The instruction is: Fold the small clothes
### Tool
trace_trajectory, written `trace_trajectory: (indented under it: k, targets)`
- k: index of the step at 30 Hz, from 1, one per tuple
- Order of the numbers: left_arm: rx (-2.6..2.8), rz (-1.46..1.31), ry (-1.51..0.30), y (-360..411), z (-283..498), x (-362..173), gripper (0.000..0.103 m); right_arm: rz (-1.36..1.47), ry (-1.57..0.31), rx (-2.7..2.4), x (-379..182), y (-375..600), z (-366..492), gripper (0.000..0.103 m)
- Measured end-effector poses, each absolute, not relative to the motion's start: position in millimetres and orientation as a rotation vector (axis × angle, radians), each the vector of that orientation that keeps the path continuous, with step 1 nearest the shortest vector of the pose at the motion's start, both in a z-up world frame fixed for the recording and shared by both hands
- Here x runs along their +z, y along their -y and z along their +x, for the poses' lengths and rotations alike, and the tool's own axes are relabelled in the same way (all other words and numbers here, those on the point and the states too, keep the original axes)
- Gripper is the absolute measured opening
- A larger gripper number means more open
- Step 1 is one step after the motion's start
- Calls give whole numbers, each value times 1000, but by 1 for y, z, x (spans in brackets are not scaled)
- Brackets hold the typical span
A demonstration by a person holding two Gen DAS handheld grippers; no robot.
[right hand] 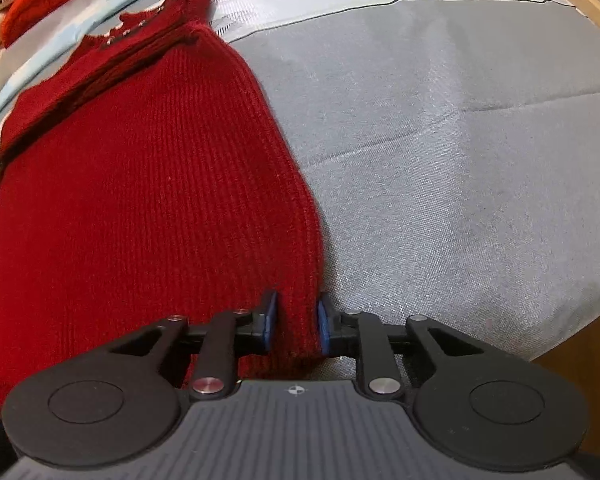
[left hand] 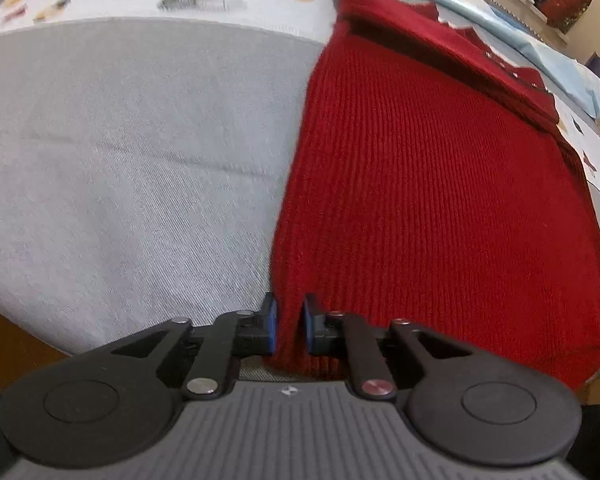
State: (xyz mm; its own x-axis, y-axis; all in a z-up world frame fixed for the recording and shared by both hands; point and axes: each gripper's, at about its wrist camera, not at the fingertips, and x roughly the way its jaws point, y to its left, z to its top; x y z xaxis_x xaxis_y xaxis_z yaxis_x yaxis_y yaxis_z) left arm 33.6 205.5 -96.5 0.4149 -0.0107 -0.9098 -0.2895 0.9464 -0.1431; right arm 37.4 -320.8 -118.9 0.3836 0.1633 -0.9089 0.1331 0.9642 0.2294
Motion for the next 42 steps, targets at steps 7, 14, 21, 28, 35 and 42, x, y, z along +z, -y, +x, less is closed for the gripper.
trace_trajectory:
  k: [7,14,21,28,35,42]
  targets:
    - [113,-223,-953,-193,33,-43,7,425,-978,90,-73,336,28,10]
    - [18,-274,-810,-199,11,26,6,596,-768,206,-6,360,10,9]
    - [-48,-323,-707,-209,-34,96,5,639,-682,294,30,374,-35,8]
    - [-73,-401,-721,-226,-44,130,5,738,-583,302,62,404,-79,8]
    - [-7,-430,-811,-257,73,82,5,742,-718,200,27,406,21,8]
    - [114,-308,-889,-266,176,18,7,668,-816,71,-35,386,145,17]
